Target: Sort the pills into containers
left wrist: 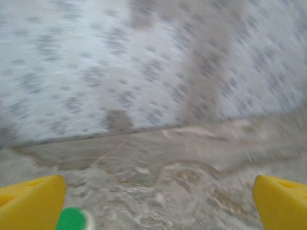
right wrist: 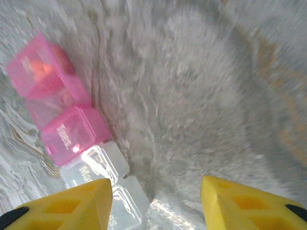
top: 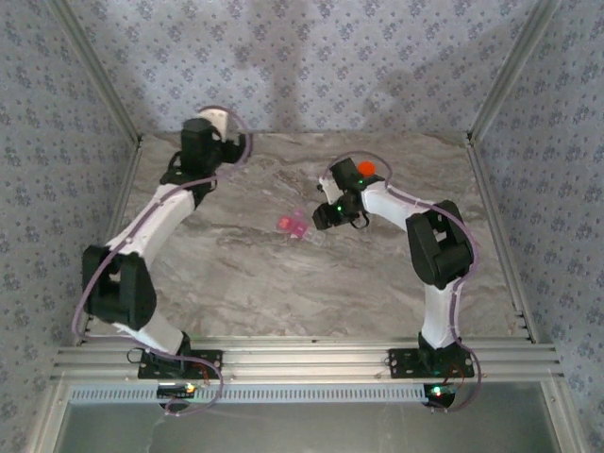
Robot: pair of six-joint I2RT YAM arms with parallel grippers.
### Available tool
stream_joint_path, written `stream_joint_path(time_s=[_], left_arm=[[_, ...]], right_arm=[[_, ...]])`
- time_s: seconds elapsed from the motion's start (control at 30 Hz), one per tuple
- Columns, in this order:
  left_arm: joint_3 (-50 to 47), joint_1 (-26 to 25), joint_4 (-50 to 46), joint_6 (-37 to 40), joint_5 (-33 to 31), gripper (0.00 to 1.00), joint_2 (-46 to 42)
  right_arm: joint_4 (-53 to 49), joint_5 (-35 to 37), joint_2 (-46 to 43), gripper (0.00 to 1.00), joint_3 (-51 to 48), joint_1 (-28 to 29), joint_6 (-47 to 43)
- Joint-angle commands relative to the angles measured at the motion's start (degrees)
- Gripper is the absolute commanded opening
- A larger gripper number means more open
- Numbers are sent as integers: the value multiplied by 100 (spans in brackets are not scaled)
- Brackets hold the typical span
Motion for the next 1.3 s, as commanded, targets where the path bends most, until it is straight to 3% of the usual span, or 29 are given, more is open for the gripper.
stream_joint_path(time_s=[0.0, 0.13, 0.27, 0.47, 0.73, 0.9, 1.13, 1.27], left_arm=[[-273, 656, -538, -1911, -726, 100, -151], [-369, 1380, -885, -2441, -178, 99, -44], [-45, 1723, -789, -2468, 528, 99, 505], [755, 1745, -787, -2113, 723, 99, 1437], [2256, 1749, -1936, -1865, 998, 99, 2776], [2666, 1637, -2421, -1827, 930, 99, 3205], [2716, 1305, -2509, -1505, 378, 91, 3356], [3021, 1298, -2933, -1521, 317, 81, 3595]], right_arm=[[-420, 357, -455, 54, 590, 13, -399], [-713, 723, -615, 54, 902, 263, -678], [-378, 914, -746, 55, 666, 609, -802], [-482, 1163, -367, 59, 657, 754, -1024], [-375, 1147, -338, 59, 466, 888, -961], [-404, 1117, -301, 59, 442, 979, -918], [-408, 1067, -337, 59, 427, 1062, -910], [-411, 1022, -411, 59, 345, 1096, -918]])
